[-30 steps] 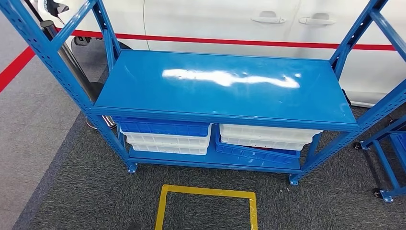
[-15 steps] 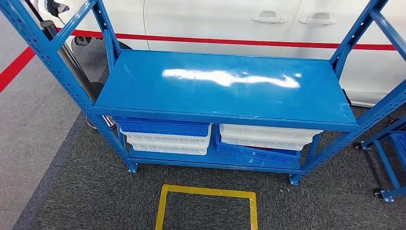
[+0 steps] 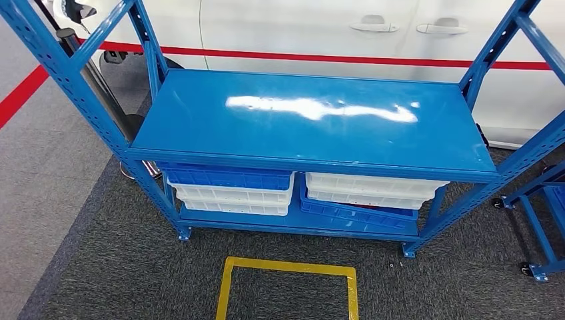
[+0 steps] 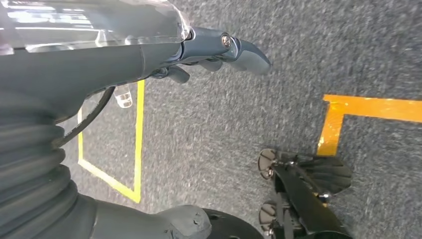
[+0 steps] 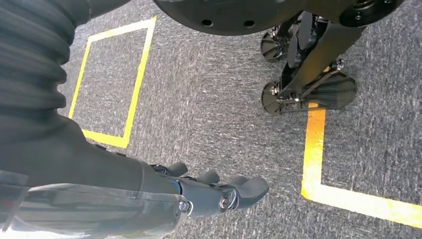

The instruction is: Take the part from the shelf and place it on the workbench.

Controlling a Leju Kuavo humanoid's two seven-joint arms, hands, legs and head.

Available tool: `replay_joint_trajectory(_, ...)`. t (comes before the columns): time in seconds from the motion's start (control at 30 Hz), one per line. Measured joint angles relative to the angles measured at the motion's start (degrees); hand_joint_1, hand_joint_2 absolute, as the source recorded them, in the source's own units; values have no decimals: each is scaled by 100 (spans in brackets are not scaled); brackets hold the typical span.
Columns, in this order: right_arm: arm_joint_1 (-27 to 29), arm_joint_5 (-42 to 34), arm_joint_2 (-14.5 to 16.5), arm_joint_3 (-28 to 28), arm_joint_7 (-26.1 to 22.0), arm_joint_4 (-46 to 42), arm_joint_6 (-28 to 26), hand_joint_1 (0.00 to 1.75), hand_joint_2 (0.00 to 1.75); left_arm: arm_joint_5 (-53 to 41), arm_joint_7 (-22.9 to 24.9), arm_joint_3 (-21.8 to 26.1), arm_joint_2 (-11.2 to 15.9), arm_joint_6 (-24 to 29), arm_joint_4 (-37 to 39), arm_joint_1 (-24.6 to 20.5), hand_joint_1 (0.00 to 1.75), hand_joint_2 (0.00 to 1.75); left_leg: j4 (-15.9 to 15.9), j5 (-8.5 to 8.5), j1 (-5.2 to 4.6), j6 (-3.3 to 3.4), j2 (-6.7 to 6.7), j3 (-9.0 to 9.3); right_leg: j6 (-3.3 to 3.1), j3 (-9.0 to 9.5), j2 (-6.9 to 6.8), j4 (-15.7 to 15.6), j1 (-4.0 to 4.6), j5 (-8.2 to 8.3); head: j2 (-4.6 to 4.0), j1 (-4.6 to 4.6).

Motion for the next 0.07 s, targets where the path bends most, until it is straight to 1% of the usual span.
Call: replay_joint_trajectory(0.07,33,-59,-17,68,16,-38,25,0,175,234,51,-184,42,-62,-35,53,0,175,0,0,0,0,0,0,0,0,0,0,0,0,0,0)
